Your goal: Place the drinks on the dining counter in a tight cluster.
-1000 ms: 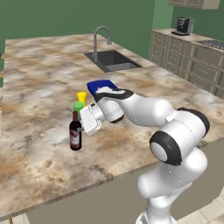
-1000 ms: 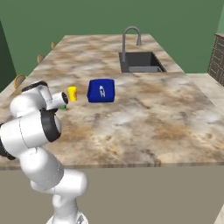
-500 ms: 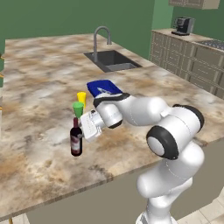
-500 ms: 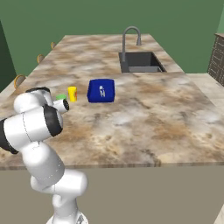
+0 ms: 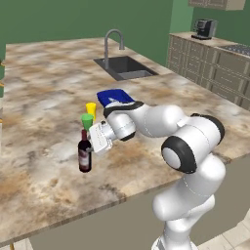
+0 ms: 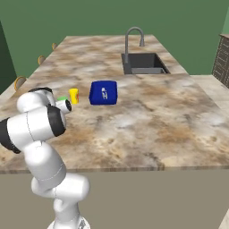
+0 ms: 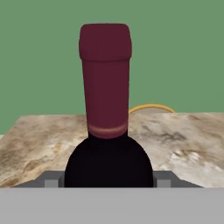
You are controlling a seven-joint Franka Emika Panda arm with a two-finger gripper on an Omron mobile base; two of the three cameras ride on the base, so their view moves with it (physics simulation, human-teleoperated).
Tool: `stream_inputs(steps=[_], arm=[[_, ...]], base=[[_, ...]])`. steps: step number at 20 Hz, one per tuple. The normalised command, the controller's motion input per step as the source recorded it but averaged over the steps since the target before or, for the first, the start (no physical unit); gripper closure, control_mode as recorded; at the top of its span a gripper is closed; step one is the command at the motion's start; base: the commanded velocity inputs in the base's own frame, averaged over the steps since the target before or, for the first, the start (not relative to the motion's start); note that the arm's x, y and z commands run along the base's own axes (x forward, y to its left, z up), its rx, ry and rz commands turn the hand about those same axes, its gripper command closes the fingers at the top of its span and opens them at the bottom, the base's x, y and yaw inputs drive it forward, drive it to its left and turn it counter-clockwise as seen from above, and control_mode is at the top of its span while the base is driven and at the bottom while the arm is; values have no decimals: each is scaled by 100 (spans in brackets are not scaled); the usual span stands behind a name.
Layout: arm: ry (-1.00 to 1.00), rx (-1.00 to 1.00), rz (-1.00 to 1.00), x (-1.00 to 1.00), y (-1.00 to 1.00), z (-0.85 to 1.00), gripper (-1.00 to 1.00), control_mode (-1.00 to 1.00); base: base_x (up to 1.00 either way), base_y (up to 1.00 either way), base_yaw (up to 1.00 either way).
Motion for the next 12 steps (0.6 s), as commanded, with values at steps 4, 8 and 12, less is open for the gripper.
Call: stream_inputs(steps=[4, 8, 12], arm=[[-1, 0, 0, 0, 0, -6, 100, -100], [0, 0, 0, 0, 0, 0, 100, -100], [0, 0, 0, 0, 0, 0, -100, -100]], base=[[0, 0, 0], [0, 0, 0], [0, 0, 0]])
